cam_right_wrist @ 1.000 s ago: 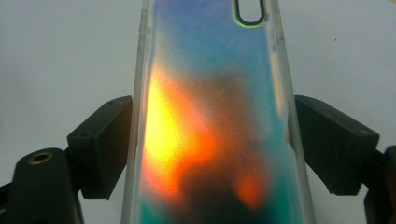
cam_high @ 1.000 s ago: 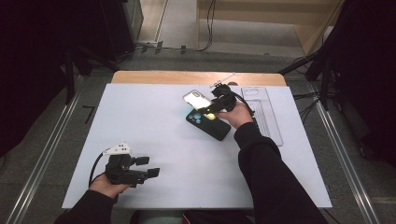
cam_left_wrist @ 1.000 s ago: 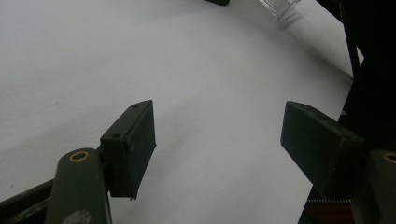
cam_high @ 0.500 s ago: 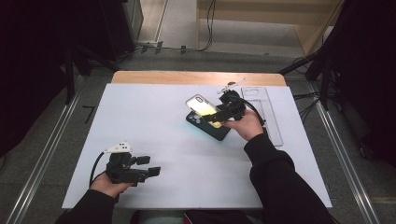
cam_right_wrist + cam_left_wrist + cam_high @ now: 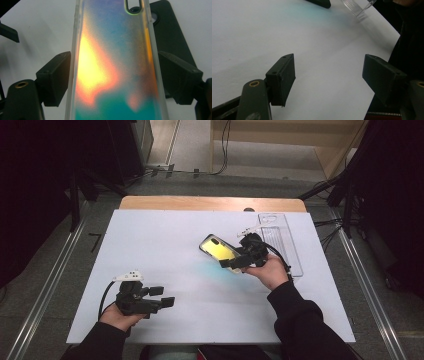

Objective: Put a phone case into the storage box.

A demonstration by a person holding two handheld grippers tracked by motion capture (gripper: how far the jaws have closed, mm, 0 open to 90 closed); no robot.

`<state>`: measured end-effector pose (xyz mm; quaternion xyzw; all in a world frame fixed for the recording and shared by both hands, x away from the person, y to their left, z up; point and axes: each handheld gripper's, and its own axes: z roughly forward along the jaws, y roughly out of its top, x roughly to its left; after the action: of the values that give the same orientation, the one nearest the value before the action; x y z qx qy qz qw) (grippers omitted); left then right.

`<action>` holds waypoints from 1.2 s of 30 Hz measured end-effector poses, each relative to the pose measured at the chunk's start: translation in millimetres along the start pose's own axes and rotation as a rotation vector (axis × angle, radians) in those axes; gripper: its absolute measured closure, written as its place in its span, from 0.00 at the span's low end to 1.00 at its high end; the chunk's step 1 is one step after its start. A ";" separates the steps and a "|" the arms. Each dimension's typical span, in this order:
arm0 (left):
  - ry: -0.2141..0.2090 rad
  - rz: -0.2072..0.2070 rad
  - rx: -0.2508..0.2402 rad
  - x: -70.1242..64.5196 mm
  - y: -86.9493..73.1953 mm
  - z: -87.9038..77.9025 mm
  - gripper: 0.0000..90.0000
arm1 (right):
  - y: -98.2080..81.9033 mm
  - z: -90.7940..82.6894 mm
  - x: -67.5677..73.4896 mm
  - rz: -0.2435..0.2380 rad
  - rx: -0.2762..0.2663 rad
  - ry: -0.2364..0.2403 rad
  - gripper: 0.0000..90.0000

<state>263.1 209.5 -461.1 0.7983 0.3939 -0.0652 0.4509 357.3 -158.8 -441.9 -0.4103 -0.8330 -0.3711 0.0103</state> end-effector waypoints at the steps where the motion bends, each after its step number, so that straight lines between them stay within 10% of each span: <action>1: -0.003 0.006 0.001 -0.7 0.1 0.2 0.30 | -2.6 0.1 1.8 0.001 0.002 0.001 0.17; 36: -0.012 -0.050 -0.029 -13.4 24.5 14.2 0.28 | -53.8 2.1 31.0 0.106 -0.047 0.009 0.17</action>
<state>274.4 184.0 -446.9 0.7810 0.4120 -0.0756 0.4631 300.2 -157.4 -466.2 -0.4523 -0.8010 -0.3915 0.0241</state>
